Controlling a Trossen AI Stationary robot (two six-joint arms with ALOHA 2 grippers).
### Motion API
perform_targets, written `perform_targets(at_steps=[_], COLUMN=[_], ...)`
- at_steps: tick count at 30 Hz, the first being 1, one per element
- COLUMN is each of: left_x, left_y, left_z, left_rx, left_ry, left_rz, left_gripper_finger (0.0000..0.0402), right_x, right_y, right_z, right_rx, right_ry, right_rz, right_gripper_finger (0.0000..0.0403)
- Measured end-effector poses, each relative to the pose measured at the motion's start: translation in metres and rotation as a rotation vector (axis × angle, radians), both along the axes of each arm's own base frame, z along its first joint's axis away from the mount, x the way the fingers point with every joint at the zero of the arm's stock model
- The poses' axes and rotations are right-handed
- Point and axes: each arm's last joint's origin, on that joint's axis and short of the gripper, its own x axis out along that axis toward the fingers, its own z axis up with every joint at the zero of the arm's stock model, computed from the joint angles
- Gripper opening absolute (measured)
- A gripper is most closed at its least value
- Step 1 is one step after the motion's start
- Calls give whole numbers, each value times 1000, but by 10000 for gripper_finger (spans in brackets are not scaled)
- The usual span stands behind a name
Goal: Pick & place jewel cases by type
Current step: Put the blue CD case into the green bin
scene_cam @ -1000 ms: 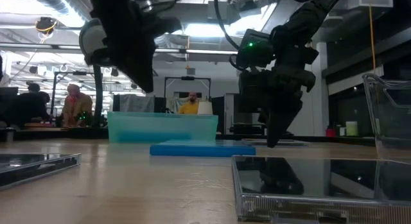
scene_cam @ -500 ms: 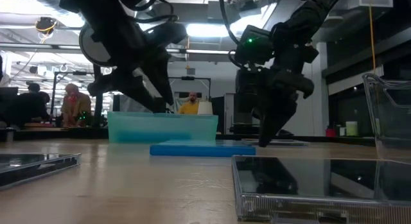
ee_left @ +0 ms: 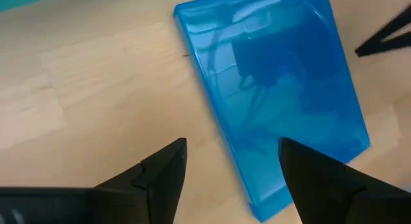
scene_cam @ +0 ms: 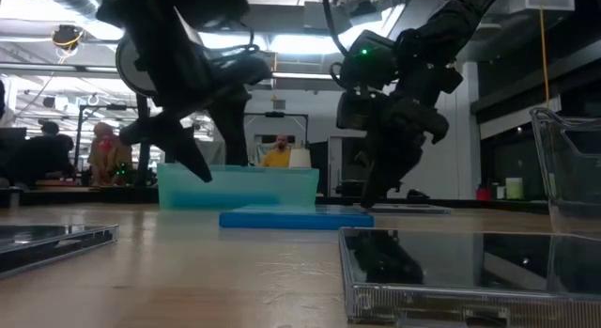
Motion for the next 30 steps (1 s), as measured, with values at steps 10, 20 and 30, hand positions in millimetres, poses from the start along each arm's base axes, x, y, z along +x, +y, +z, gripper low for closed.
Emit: perform_targets(at_steps=[10,20,30], left_x=[11,24,30], left_y=[7,9,9], left_z=[-14,-38,-42], left_rx=[-21,-49,-75], left_ry=[-2,4,-43], left_rz=[-12,-12,-22], left_gripper_finger=[233,229,227], right_x=[-8,-2,2], right_y=[3,3,3], right_z=[-11,-18,-28], right_rx=[-17,-7,49], right_ry=[17,-9,-9], right_rz=[-5,-1,2], right_gripper_finger=[9,10,10])
